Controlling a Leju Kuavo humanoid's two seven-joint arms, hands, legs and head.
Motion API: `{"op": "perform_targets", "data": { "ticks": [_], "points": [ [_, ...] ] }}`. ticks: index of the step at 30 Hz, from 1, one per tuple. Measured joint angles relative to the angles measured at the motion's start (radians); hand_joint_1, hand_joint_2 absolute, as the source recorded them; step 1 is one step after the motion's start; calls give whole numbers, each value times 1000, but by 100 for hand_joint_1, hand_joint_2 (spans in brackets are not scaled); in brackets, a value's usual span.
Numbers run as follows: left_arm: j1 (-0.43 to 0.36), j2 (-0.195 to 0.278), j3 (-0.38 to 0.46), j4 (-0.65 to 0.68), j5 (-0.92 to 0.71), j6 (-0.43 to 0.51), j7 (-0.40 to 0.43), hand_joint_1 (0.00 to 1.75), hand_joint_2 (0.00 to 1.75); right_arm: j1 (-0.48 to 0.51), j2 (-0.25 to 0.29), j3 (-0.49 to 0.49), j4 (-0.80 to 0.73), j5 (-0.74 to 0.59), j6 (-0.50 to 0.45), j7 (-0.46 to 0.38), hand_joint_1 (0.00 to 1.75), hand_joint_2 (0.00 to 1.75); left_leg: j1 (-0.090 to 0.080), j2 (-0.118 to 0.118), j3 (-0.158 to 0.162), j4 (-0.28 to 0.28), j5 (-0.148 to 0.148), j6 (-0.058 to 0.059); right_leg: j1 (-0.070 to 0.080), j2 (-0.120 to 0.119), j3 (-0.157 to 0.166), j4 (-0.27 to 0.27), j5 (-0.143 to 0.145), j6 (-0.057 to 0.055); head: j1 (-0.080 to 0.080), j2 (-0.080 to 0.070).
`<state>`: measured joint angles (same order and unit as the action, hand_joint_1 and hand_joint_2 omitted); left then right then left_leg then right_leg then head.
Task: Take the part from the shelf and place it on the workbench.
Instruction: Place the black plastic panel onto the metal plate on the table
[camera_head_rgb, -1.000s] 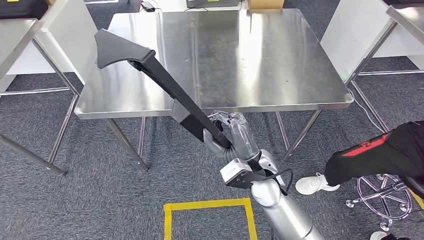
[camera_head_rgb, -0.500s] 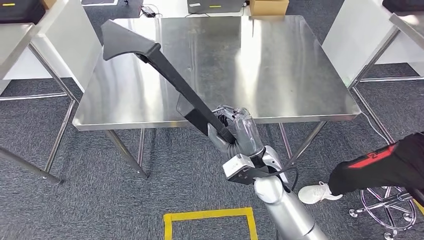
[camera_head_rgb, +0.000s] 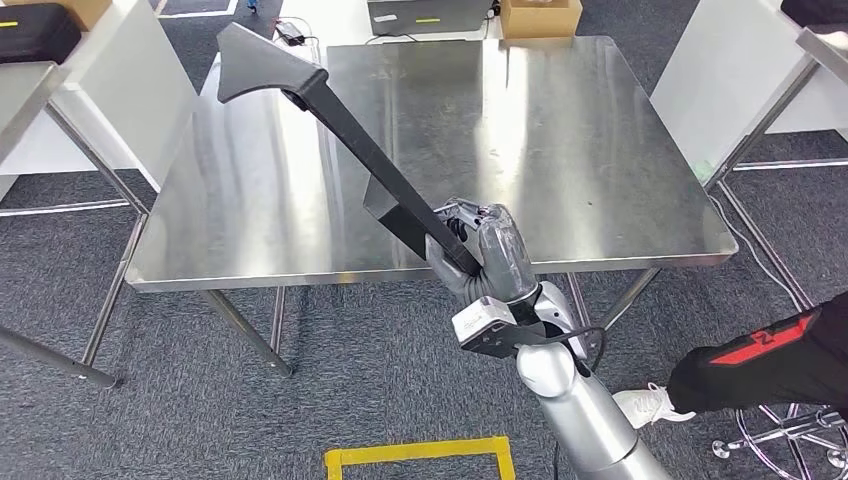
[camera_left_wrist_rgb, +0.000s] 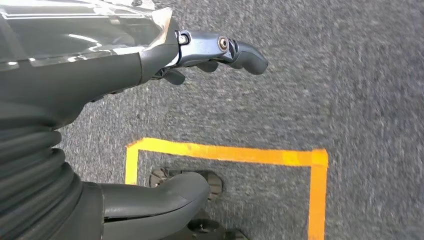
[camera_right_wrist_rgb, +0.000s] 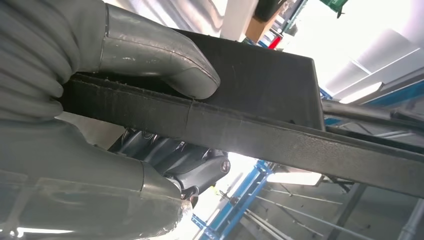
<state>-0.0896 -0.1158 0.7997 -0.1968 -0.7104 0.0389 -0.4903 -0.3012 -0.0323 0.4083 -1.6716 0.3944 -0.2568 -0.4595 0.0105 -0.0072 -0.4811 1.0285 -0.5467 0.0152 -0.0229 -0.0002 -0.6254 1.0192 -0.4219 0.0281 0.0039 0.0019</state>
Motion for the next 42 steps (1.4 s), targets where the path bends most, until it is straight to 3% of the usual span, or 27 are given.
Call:
{"op": "perform_targets", "data": {
  "ticks": [2,4,6,7,8,10,12,16,18,20,22,23,24,25,26,27,28,29,31,33,35,37,38,39,42],
  "points": [
    [-1,0,0,0,-1,-3,-2,0,175,0,0,0,-3,1,-2,1,175,175,3,3,-69,102,7,-8,-1,3,15,-2,-11,-16,0,0],
    [0,-2,0,0,-2,-4,-3,0,175,1,0,1,-4,3,-3,1,175,175,3,4,-165,225,-33,-14,2,3,30,-3,-28,-30,-1,0],
    [1,-3,0,0,-3,-5,-3,0,175,4,0,2,-4,4,-4,3,175,175,3,4,-229,271,-77,-14,7,5,51,-3,-46,-35,-1,0],
    [2,-3,0,0,-3,-5,-3,0,175,6,0,2,-4,4,-4,4,175,175,3,4,-239,250,-68,-10,9,6,65,-3,-57,-36,-1,0],
    [2,-3,0,0,-4,-6,-3,0,175,7,0,2,-4,5,-4,5,175,175,1,4,-233,203,-35,-3,12,8,80,-4,-67,-35,-1,0],
    [2,-1,0,0,-4,-6,-3,0,175,8,0,2,-4,6,-4,6,175,175,-8,2,-202,80,67,18,16,9,106,-5,-89,-32,0,0],
    [2,2,0,0,-7,-6,-3,0,175,9,0,2,-4,7,-5,7,175,175,-20,-4,-181,14,113,34,18,13,121,-11,-104,-23,1,0],
    [2,0,0,0,-14,-6,-3,0,175,12,0,0,-6,7,-6,10,175,175,-20,-9,-125,-24,112,51,25,16,140,17,-104,6,2,0],
    [-1,-2,0,0,-16,-6,-2,0,175,10,0,-1,-7,8,-6,10,175,175,-15,-8,-97,-34,105,54,22,13,87,105,-124,8,3,0],
    [-3,-4,0,0,-17,-6,-2,0,175,11,-1,-1,-5,8,-5,10,175,175,-13,-10,-86,-35,91,55,21,12,-4,217,-165,6,4,0],
    [-1,-7,0,0,-17,-6,-1,0,175,19,-3,-1,-3,8,-5,10,175,175,-11,-13,-67,-35,71,53,19,12,-65,247,-190,12,4,0],
    [0,-8,0,0,-17,-6,0,0,175,21,-4,-1,-2,8,-6,10,175,175,-11,-15,-53,-35,60,51,18,11,-72,217,-175,21,4,0],
    [1,-9,0,0,-17,-6,0,0,175,22,-4,-1,-2,8,-6,10,175,175,-9,-15,-38,-35,47,48,16,10,-67,162,-139,34,4,0],
    [1,-10,0,1,-17,-6,0,0,175,23,-5,-1,-1,8,-6,10,175,175,-10,-16,-23,-34,34,44,14,7,-58,96,-85,46,5,0],
    [1,-10,0,1,-17,-6,1,0,175,23,-5,-2,1,8,-6,10,175,175,-11,-17,-10,-34,20,39,13,1,-48,43,-40,50,5,0],
    [1,-10,0,1,-17,-6,1,0,175,24,-5,-1,2,7,-6,10,175,175,-13,-17,-2,-34,7,33,14,-3,-37,9,-3,45,5,0],
    [1,-10,0,1,-17,-6,2,0,175,25,-6,-1,3,7,-5,10,175,175,-15,-16,5,-30,-2,27,14,-6,-30,-6,16,30,6,0],
    [0,-10,0,1,-17,-6,2,0,175,26,-6,-2,4,7,-5,10,175,175,-16,-15,7,-23,-4,22,13,-7,-21,-7,16,12,5,0],
    [-3,-10,0,1,-17,-6,3,0,175,27,-5,-2,4,7,-6,10,175,175,-14,-10,-16,34,10,14,8,-3,-4,-11,12,-12,5,0],
    [-6,-10,0,1,-17,-5,3,0,175,27,-3,-2,4,7,-6,10,175,175,-10,-5,-91,145,11,3,5,-2,14,-16,-1,-26,4,0],
    [-6,-11,0,1,-18,-6,3,0,175,29,-3,-1,4,8,-6,10,175,175,-8,-1,-180,250,-41,-7,6,-1,32,-17,-18,-35,4,0],
    [-5,-11,0,1,-18,-6,3,0,175,31,-3,-1,4,8,-6,10,175,175,-6,1,-240,280,-99,-12,7,1,56,-17,-39,-36,4,0],
    [-5,-11,0,1,-18,-6,3,0,175,32,-3,-1,4,8,-6,10,175,175,-6,1,-249,256,-100,-10,8,2,71,-17,-51,-36,4,0],
    [-5,-11,0,1,-18,-5,3,0,175,32,-3,-1,4,8,-6,10,175,175,-7,1,-245,209,-74,-6,9,3,88,-17,-63,-35,4,0],
    [-3,-7,0,1,-19,-4,4,0,175,31,-2,-1,4,10,-9,10,175,175,-16,-2,-206,39,88,23,17,5,122,-19,-97,-27,5,0]
  ]
}}
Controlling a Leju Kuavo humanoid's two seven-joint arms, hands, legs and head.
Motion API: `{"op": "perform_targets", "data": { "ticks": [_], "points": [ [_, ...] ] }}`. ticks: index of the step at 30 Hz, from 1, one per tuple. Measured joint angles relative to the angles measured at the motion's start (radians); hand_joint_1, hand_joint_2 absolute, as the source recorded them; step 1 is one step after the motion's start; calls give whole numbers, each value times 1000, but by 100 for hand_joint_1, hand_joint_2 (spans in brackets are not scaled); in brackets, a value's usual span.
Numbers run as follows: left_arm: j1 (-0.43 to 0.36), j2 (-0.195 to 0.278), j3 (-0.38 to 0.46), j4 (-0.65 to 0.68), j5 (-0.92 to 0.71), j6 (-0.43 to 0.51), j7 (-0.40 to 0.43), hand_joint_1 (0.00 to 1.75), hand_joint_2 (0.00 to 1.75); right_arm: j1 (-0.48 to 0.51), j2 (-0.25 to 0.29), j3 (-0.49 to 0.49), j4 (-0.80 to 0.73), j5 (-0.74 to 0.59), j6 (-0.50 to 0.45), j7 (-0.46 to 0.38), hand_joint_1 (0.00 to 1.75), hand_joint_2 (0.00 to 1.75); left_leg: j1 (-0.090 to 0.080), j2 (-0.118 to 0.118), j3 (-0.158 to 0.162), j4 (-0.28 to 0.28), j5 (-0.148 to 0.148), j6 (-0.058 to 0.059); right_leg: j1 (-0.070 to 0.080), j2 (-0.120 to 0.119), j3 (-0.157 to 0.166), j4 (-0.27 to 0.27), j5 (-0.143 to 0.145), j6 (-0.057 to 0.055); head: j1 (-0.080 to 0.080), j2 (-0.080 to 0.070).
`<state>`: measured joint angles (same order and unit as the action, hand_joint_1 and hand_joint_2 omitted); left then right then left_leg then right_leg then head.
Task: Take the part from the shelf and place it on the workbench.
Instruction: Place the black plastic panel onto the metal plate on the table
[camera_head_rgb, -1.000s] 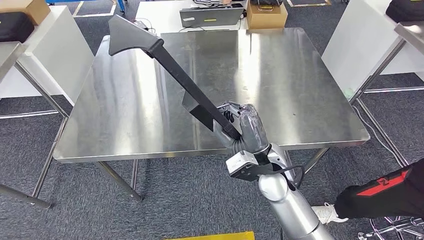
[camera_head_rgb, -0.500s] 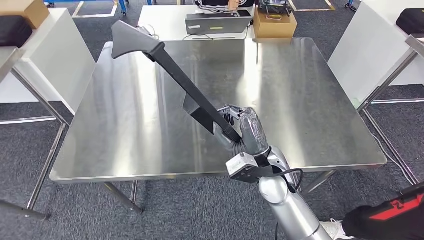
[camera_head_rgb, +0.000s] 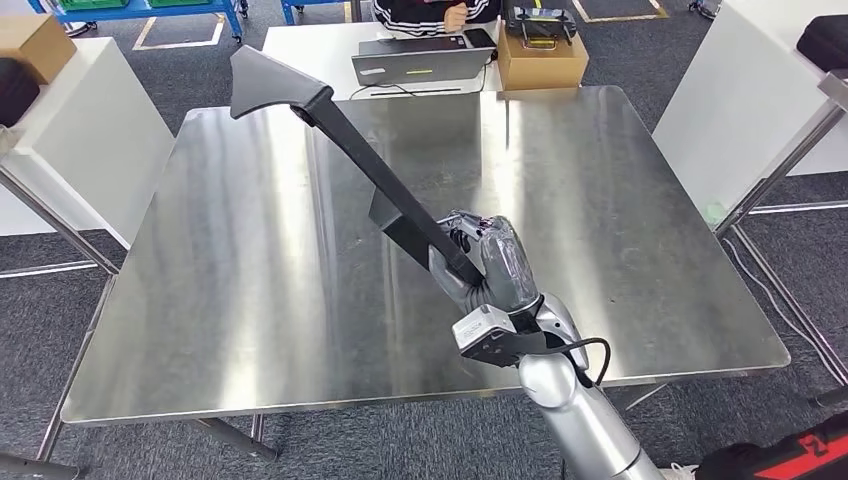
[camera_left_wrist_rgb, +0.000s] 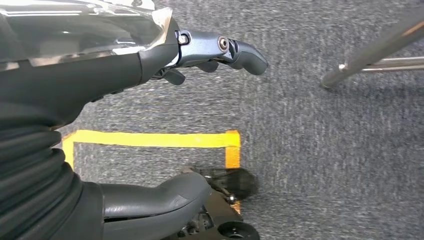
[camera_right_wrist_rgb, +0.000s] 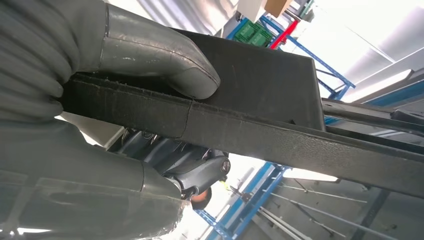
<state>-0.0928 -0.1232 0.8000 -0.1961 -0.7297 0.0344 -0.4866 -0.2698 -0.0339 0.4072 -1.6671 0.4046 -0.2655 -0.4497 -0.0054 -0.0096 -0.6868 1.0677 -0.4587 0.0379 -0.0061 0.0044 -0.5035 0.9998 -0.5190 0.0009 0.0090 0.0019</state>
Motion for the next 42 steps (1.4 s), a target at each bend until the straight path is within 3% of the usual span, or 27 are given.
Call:
{"op": "perform_targets", "data": {
  "ticks": [1,2,5,7,9,11,12,13,14,15,16,17,18,20,26,31,37,42],
  "points": [
    [1,1,0,0,-1,0,1,0,175,0,2,0,0,2,-1,0,175,175,-3,-3,11,-28,32,8,3,2,7,-3,-8,5,0,0],
    [2,2,0,0,-2,0,1,0,175,1,3,0,0,4,-2,1,175,175,-5,-8,19,-39,39,12,7,4,18,0,-12,11,0,0],
    [2,-1,0,0,-3,0,2,0,175,2,6,-1,-1,6,-5,2,175,175,0,-9,60,-58,35,25,12,6,15,49,-6,31,1,0],
    [1,-2,0,0,-3,1,2,0,175,3,6,-3,-1,7,-6,2,175,175,5,-9,86,-65,23,33,9,6,-50,154,-24,33,2,0],
    [0,-1,0,0,-3,2,1,0,175,6,5,-4,0,8,-6,4,175,175,5,-11,100,-65,9,36,7,5,-135,263,-68,31,2,0],
    [1,-2,0,0,-2,2,-3,0,175,9,4,-5,3,22,-8,10,175,175,6,-14,117,-65,-6,33,3,5,-183,277,-94,36,2,0],
    [2,-2,0,0,-1,3,-7,0,175,10,4,-5,5,36,-12,15,175,175,7,-17,128,-64,-16,31,0,5,-185,240,-82,45,2,0],
    [3,-3,1,0,0,4,-10,0,175,9,4,-5,8,53,-17,21,175,175,8,-19,140,-64,-27,27,-3,4,-175,179,-46,56,2,0],
    [3,-3,2,0,1,4,-13,0,175,8,4,-6,13,70,-25,29,175,175,7,-20,151,-63,-38,23,-6,2,-163,112,5,69,3,0],
    [4,-3,5,0,2,5,-16,0,175,5,3,-7,21,88,-35,39,175,175,6,-22,158,-62,-48,18,-8,0,-154,59,49,74,4,0],
    [4,-3,8,0,2,5,-18,0,175,0,3,-8,30,106,-44,50,175,175,5,-23,161,-62,-57,11,-7,-1,-146,25,85,69,4,0],
    [4,-3,11,0,2,6,-18,0,175,-8,3,-9,41,126,-53,61,175,175,3,-23,162,-61,-62,6,-7,-1,-144,11,101,58,4,0],
    [5,-2,14,0,2,6,-19,0,175,-17,3,-11,54,146,-61,72,175,175,3,-23,164,-63,-65,5,-6,-1,-140,8,103,44,4,0],
    [6,-1,17,0,0,5,-19,0,175,-39,4,-15,80,177,-76,86,175,175,4,-20,169,-66,-64,8,-7,2,-132,4,110,35,4,0],
    [6,2,18,0,-2,5,-19,0,175,-75,7,-17,139,225,-95,106,175,175,6,-14,174,-71,-60,9,-6,7,-127,2,100,25,2,0],
    [3,4,18,0,-18,5,-16,0,175,-166,25,-14,281,347,-115,167,175,175,7,-9,188,-94,-76,28,-2,10,-126,2,98,20,2,0],
    [-18,3,18,0,-61,-4,1,0,175,-370,93,10,623,527,-123,255,175,175,8,-9,189,-95,-68,1,-1,9,-125,2,104,11,2,0],
    [-32,2,16,0,-80,-8,13,0,175,-469,138,26,849,609,-147,286,175,175,6,-10,190,-94,-66,-5,-2,8,-123,3,106,10,2,0]
  ]
}}
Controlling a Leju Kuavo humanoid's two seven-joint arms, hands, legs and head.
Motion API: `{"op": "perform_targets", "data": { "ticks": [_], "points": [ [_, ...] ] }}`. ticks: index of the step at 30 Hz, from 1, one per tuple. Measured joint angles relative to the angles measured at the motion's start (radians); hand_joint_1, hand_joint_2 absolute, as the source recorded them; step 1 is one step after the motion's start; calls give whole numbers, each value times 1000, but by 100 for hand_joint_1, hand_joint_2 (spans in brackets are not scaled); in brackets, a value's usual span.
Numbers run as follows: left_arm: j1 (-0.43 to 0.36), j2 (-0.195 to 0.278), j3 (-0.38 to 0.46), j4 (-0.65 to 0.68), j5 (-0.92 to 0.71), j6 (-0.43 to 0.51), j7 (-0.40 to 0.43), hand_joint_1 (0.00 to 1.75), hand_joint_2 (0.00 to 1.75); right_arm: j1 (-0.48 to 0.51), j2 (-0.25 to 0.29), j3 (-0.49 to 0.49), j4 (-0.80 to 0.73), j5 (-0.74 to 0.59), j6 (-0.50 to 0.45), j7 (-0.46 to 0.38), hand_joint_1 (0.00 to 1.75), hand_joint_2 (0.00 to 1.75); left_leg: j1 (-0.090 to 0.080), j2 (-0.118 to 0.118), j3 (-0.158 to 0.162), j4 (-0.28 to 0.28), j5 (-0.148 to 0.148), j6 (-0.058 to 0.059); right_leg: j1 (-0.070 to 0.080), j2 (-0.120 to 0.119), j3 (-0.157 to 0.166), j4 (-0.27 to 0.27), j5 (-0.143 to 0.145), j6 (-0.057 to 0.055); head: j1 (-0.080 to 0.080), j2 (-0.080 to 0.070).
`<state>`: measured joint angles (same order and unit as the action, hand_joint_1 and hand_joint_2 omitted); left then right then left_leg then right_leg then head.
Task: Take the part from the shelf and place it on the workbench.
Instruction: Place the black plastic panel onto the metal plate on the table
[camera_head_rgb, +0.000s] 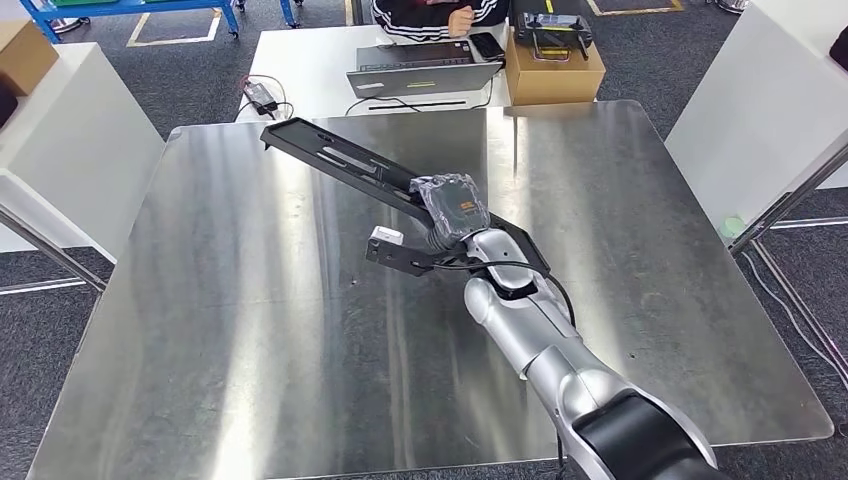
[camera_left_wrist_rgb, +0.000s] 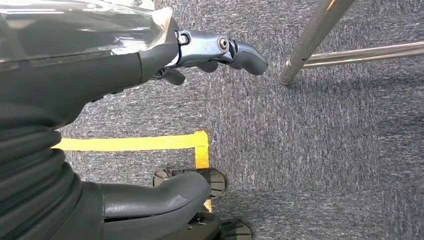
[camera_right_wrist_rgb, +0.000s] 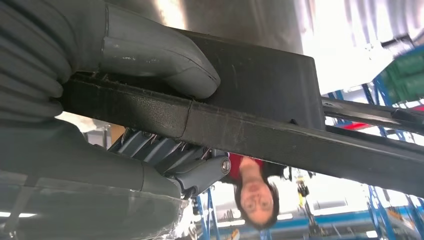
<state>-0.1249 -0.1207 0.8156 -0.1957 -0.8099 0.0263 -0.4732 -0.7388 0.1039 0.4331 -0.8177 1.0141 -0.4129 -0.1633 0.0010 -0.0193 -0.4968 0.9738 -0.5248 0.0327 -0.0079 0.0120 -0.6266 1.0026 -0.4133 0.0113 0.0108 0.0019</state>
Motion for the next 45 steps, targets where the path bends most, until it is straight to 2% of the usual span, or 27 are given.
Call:
{"op": "perform_targets", "data": {
  "ticks": [5,11,15,19,25,31,35,45],
  "points": [
    [-1,0,0,0,-5,-3,1,0,175,-38,20,2,100,19,-6,7,175,175,-2,0,1,2,-1,-1,-2,0,1,0,0,0,0,0],
    [-10,-2,0,0,-6,-6,-2,0,175,-95,36,27,241,149,19,93,175,175,-4,0,0,3,-2,-1,-4,0,1,-1,0,1,0,0],
    [-16,-2,4,0,7,-4,-7,0,175,-119,44,38,328,182,36,113,175,175,-6,0,0,3,-2,-1,-5,0,1,-1,0,1,0,0],
    [-16,0,19,0,22,10,-27,0,175,-129,62,39,374,173,46,96,0,0,-6,0,1,3,-2,-1,-5,0,1,-1,0,1,0,0],
    [-16,4,44,0,27,54,-52,0,175,-133,102,29,404,165,57,79,0,0,-6,0,1,3,-2,-1,-5,0,1,-1,0,1,0,0],
    [-15,5,56,0,33,59,-54,0,175,-138,116,22,419,164,59,70,0,0,-6,0,1,3,-2,-1,-5,0,2,-1,0,1,0,0],
    [-14,5,77,0,66,22,-59,0,0,-143,130,19,423,164,64,54,0,0,-6,0,2,3,-2,-1,-5,0,3,-1,0,1,0,0],
    [4,6,129,0,84,11,-62,0,0,-150,173,9,425,161,74,19,0,0,-6,0,2,3,-2,-1,-5,0,3,-1,0,1,0,0]
  ]
}}
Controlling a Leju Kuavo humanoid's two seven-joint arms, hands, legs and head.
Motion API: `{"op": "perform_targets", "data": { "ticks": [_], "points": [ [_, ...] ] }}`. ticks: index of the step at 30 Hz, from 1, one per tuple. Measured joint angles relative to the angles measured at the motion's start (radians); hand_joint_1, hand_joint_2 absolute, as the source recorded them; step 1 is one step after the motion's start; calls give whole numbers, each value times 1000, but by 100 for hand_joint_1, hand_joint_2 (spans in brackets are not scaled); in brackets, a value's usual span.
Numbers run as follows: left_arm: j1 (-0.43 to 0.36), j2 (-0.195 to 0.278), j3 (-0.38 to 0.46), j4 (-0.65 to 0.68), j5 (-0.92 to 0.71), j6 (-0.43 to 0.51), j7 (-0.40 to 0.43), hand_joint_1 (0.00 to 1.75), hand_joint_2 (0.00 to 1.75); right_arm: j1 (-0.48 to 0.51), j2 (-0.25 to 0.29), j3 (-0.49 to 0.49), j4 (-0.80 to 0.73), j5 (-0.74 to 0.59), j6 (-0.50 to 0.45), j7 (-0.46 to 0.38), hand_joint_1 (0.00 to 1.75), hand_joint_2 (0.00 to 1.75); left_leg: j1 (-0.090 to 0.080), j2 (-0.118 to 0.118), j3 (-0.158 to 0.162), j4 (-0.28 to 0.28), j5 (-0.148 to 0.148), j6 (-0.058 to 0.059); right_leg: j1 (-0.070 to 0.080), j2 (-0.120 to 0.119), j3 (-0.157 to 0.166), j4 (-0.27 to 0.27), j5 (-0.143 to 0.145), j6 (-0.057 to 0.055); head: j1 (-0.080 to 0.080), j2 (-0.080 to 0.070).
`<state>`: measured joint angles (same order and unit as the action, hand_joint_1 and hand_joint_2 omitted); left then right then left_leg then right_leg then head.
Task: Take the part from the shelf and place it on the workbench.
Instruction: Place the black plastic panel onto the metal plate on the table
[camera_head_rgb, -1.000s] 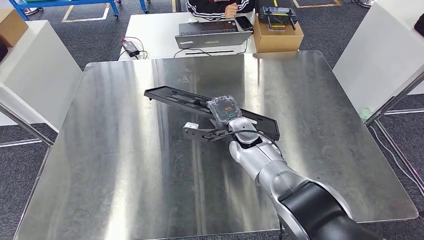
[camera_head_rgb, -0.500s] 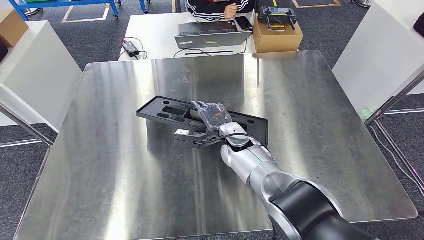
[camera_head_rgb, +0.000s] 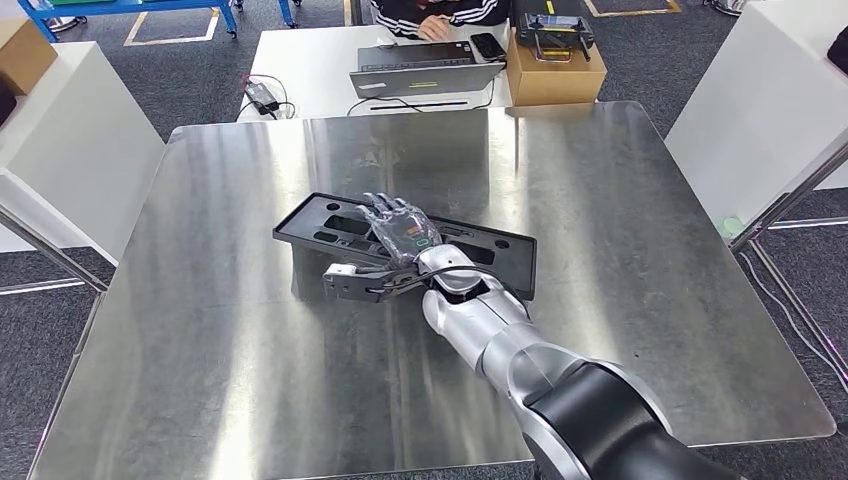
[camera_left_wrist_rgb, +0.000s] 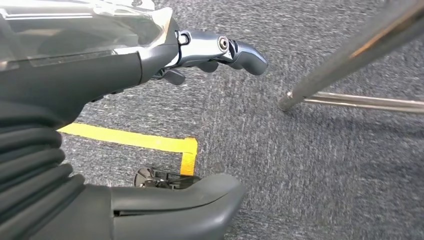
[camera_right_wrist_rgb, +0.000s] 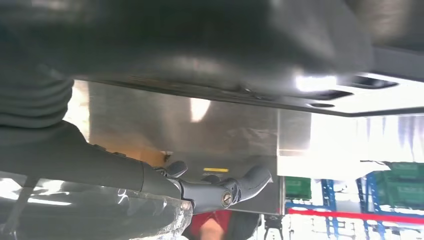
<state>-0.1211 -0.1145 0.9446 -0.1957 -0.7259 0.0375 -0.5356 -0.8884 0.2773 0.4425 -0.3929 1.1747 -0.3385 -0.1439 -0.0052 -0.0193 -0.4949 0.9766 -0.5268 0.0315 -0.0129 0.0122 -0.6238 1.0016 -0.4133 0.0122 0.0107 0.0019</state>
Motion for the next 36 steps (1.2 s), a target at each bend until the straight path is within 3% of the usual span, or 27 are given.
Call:
{"op": "perform_targets", "data": {
  "ticks": [6,12,15,20,25,36],
  "points": [
    [8,1,13,0,-10,7,0,0,0,-8,26,-17,-4,-48,12,-47,0,0,0,0,0,0,0,0,0,0,0,0,0,0,0,0],
    [16,1,27,0,-31,19,0,0,0,12,49,-67,-89,-285,74,-218,0,0,0,0,1,0,0,0,0,0,0,0,0,0,0,0],
    [20,2,33,0,-40,23,0,0,0,49,50,-84,-197,-447,145,-282,0,0,0,0,1,0,0,0,0,0,0,0,0,0,0,0],
    [23,4,46,0,-49,36,0,0,0,139,34,-88,-431,-671,231,-309,0,0,-1,0,1,0,0,0,0,0,0,0,0,0,0,0],
    [24,6,48,0,-53,40,0,0,0,202,16,-87,-592,-765,276,-323,0,0,-1,0,1,0,0,0,0,0,0,0,0,0,0,0],
    [29,11,58,0,-71,67,-2,0,0,446,-49,-62,-967,-1151,489,-415,0,0,-1,0,0,0,-3,-1,0,0,0,-1,-1,0,0,0]
  ]
}}
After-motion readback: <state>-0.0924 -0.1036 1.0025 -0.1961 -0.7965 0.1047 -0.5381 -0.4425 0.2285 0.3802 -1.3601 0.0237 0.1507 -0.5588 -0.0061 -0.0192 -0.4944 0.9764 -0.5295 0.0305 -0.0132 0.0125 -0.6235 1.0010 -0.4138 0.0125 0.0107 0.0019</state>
